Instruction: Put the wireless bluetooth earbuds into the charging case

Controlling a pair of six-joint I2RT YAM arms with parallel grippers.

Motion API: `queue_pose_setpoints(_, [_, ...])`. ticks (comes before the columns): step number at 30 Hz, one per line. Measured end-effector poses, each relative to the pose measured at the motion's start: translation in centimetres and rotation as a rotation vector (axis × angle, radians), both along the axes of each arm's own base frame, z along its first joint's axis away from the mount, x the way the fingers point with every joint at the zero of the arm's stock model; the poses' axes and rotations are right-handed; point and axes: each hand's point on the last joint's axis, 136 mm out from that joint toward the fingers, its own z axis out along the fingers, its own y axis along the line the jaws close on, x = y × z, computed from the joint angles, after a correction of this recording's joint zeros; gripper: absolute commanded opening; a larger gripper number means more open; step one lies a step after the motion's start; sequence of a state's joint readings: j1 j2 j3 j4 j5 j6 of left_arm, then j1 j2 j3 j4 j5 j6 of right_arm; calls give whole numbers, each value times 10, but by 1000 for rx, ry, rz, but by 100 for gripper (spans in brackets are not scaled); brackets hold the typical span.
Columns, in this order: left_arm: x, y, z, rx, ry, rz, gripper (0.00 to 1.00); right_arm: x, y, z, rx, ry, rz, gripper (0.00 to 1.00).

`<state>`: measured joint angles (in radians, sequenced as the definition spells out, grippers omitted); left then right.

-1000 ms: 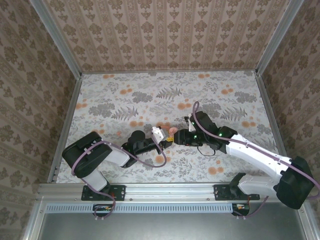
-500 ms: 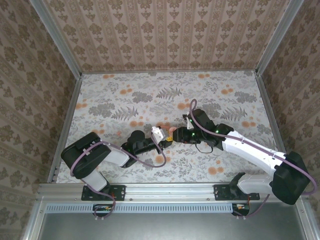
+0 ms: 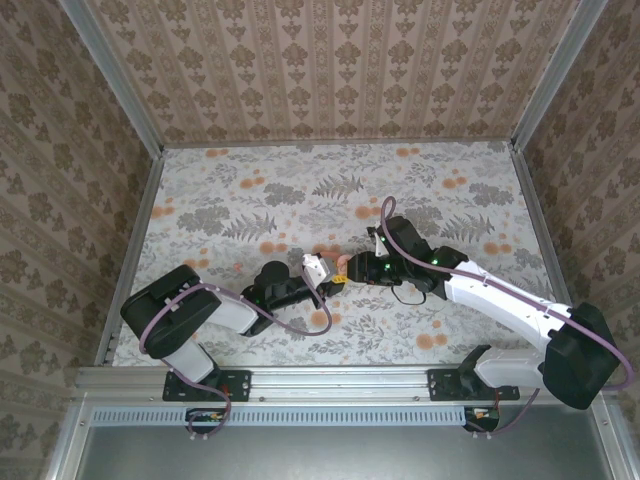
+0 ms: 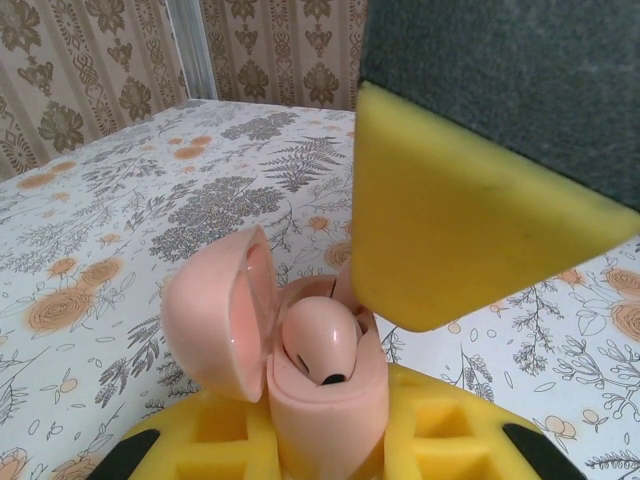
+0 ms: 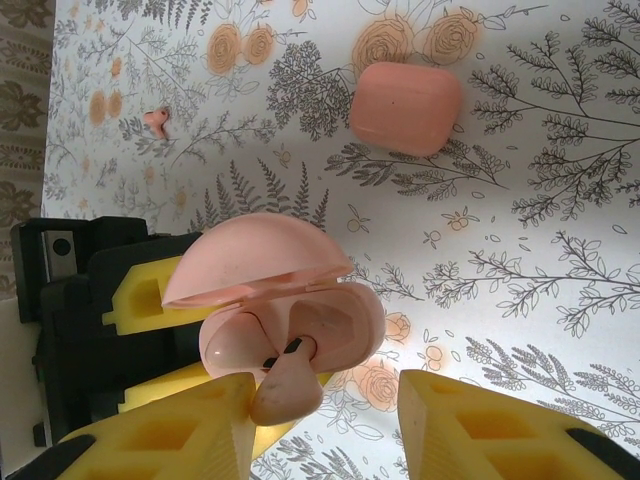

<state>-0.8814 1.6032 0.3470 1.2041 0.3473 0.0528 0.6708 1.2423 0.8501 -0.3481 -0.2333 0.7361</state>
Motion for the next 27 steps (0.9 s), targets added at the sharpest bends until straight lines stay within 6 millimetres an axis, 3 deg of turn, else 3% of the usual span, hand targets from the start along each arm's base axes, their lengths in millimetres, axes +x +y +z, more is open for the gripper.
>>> queue_pose_setpoints(27, [0,2,0,0,-1,8,12,2,0,1,5,-5,-2,40])
